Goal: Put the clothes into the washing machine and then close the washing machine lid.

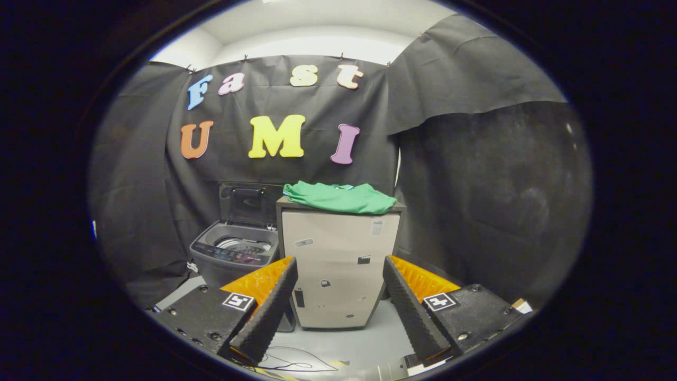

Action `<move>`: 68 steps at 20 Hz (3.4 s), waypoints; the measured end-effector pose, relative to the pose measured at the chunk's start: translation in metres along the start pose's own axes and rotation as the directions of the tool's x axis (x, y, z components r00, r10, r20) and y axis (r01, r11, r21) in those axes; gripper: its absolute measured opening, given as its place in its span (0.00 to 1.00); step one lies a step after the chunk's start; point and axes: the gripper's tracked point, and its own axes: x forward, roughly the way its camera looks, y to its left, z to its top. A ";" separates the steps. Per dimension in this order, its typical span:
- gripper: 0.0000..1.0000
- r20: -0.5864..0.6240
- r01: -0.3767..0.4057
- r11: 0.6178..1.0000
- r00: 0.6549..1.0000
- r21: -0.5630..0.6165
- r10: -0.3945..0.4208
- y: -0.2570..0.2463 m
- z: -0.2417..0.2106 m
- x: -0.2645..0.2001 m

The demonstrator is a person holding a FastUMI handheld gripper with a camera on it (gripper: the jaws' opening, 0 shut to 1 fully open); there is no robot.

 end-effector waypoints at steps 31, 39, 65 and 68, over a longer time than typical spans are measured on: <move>1.00 -0.156 -0.015 0.998 0.987 0.063 0.025 -0.014 0.232 0.307; 1.00 -0.382 -0.045 0.998 0.922 0.051 0.061 0.008 0.182 0.423; 0.16 -0.598 -0.080 0.991 0.791 0.107 0.128 0.018 0.104 0.464; 0.10 -0.560 -0.090 0.990 0.817 0.110 0.137 0.026 0.107 0.450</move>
